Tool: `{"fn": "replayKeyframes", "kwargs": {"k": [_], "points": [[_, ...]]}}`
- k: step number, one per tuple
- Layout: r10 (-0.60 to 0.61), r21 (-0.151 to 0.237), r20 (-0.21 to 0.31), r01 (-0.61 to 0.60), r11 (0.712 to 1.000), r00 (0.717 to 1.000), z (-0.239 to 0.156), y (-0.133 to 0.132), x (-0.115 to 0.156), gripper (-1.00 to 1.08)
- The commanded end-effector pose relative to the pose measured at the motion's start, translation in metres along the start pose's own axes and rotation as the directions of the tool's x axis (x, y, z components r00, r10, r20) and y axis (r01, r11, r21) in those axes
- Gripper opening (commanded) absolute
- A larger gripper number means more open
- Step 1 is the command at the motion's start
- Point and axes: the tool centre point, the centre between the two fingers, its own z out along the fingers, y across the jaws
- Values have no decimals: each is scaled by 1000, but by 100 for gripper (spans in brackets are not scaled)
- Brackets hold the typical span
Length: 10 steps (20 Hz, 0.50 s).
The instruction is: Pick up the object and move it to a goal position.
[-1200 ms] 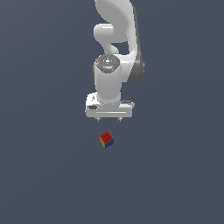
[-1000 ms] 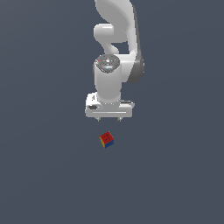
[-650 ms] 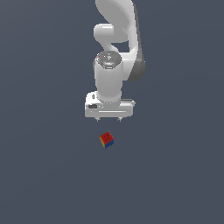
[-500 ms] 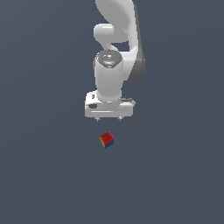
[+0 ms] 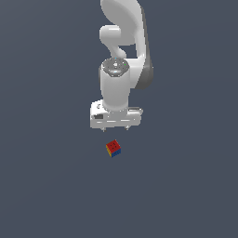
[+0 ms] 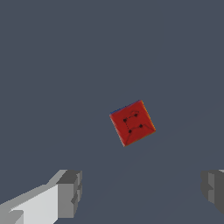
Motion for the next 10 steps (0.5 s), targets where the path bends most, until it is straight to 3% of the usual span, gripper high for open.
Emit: {"fn": "replayKeyframes", "kwargs": {"k": [1,10], "points": [[-32,1,1,32,999,999,6,1,3,100],[-219,9,3,219,976,976,42,7,17,100]]}}
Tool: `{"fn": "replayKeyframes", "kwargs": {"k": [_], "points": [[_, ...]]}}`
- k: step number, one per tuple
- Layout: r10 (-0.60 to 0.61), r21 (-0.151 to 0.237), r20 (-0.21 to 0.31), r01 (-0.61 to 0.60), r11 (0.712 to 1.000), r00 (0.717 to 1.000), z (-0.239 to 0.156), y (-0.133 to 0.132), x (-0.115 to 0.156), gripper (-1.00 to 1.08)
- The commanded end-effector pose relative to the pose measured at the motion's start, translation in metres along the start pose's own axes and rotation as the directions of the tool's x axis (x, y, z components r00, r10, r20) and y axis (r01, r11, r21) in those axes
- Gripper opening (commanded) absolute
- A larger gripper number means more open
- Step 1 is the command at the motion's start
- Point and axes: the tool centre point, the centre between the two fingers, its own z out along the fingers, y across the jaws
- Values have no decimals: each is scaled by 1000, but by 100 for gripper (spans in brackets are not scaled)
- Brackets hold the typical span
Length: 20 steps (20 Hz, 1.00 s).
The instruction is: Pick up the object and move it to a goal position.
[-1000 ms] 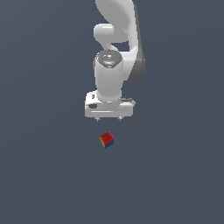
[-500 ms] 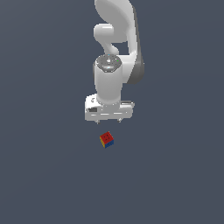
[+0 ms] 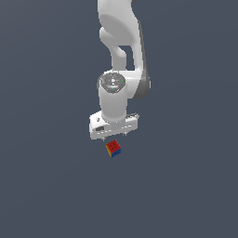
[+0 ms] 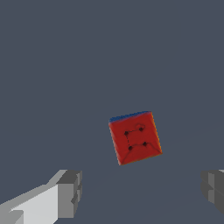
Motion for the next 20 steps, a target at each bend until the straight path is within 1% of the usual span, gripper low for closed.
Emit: {"fn": "replayKeyframes", "kwargs": {"k": [1,5,10,15,20], "points": [[-59,4,0,59,998,998,11,3,4,100],[-133,9,-1,133,991,991,26,6,8,100],[-196,14,-4,196,981,981,39,9,12,100],[-225,17,-6,225,974,974,45,10,13,100],[-223,17,-5,223,975,975,47,10,13,100]]}}
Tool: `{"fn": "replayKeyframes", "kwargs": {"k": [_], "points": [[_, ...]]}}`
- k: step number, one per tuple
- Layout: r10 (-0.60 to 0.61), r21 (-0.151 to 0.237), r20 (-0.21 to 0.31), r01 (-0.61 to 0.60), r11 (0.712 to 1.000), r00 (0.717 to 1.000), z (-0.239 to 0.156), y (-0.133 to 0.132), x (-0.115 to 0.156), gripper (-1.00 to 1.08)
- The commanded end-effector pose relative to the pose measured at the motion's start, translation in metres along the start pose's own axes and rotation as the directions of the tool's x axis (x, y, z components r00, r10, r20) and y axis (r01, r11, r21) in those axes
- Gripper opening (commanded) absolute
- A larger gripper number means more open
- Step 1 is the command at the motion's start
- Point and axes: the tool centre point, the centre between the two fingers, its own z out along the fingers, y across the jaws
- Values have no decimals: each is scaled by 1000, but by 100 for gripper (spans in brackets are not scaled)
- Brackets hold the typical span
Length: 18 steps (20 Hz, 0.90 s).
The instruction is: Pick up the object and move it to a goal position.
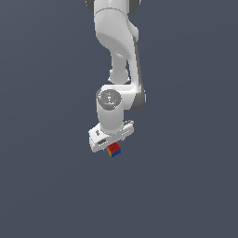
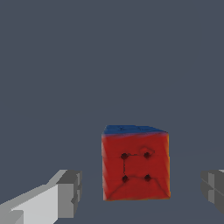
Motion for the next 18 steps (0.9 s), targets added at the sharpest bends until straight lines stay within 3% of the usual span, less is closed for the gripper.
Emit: {"fn": "replayKeyframes", "kwargs": {"k": [1,15,16,18], "points": [[0,0,0,0,1000,1000,3,0,0,100],[-5,0,-1,5,1000,1000,50,0,0,100],[-5,0,-1,5,1000,1000,50,0,0,-100],[-5,0,-1,5,1000,1000,50,0,0,-100]]}}
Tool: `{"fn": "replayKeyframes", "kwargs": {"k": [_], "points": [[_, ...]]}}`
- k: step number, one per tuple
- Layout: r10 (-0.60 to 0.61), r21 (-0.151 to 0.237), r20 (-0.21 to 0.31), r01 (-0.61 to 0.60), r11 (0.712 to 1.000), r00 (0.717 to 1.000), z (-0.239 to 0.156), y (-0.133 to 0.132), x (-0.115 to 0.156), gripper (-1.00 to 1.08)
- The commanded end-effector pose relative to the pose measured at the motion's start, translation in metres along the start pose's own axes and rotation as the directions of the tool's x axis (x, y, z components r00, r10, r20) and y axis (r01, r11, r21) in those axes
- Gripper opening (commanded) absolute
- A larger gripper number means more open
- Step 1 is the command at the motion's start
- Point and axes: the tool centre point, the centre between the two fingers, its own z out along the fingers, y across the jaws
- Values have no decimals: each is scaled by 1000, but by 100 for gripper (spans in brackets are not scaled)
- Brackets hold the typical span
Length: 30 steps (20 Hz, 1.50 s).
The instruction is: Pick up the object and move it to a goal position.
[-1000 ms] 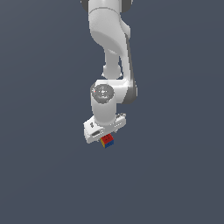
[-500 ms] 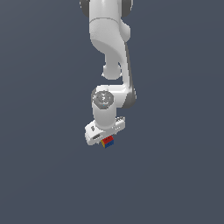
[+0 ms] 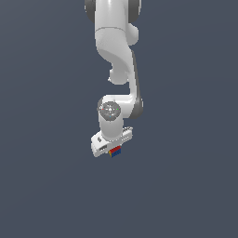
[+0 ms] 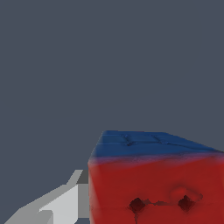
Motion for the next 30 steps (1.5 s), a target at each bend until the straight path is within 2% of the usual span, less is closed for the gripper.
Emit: {"fn": "replayKeyframes", "kwargs": {"k": [1,10,17,24,30], "points": [[-1,0,-1,1,1000,1000,0,0,1,-100],[0,0,0,0,1000,1000,-1,-1,0,-100],[0,0,0,0,1000,1000,-17,-12,-2,-100],[0,-1,0,0,1000,1000,-54,-39,-6,-100],[-1,-2,1,1,1000,1000,-104,-74,-12,-100]]}}
